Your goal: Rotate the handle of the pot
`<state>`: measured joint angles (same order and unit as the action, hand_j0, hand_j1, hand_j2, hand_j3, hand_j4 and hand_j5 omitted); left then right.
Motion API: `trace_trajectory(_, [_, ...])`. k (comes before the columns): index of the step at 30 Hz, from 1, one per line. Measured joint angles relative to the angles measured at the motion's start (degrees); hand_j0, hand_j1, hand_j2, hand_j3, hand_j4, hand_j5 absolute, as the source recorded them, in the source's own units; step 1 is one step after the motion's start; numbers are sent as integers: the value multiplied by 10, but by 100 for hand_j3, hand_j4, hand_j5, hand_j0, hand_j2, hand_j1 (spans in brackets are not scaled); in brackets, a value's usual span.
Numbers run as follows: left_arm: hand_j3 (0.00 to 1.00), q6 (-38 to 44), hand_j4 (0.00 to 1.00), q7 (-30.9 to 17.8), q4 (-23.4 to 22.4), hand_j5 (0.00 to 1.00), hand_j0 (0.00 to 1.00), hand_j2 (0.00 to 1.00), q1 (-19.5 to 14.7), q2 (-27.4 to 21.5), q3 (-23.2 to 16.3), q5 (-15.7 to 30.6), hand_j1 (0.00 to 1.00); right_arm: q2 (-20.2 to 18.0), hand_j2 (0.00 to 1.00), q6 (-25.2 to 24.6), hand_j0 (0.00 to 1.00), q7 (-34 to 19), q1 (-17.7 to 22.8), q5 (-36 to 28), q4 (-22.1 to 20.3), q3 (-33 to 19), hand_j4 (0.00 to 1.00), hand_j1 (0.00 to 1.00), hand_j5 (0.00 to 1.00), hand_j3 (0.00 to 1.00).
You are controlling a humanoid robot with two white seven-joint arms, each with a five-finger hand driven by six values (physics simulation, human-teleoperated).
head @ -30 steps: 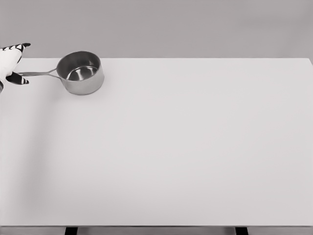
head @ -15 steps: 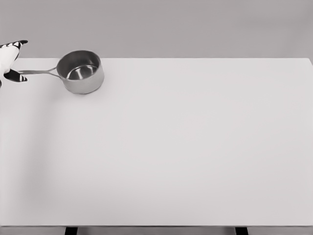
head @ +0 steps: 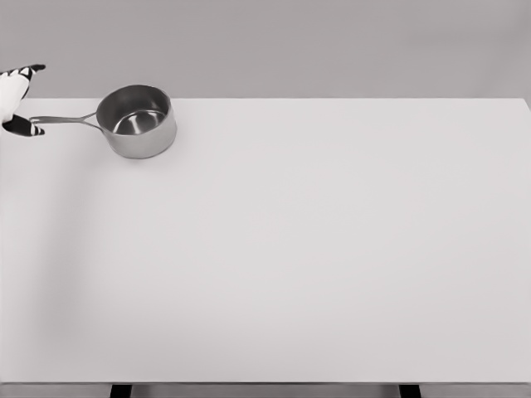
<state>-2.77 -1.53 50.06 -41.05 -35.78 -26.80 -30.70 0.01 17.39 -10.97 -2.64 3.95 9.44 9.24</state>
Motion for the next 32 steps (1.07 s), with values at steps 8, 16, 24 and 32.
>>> trace_trajectory(8, [100, -95, 100, -1, 32, 100, 100, 100, 15, -49, 0, 60, 100, 0, 100, 0, 100, 0, 0, 0, 0, 0, 100, 100, 100, 100])
trace_trajectory(16, [100, -123, 100, -2, 55, 100, 100, 100, 41, -90, -1, 114, 100, 0, 100, 0, 100, 0, 0, 0, 0, 0, 100, 100, 100, 100])
trace_trajectory(24, [100, -251, 100, -7, 333, 100, 100, 100, 152, -159, 65, 251, 100, 0, 100, 0, 100, 0, 0, 0, 0, 0, 100, 100, 100, 100])
trace_trajectory(32, [100, -317, 100, -7, 475, 100, 100, 100, 198, -181, 7, 281, 100, 0, 100, 0, 100, 0, 0, 0, 0, 0, 100, 100, 100, 100])
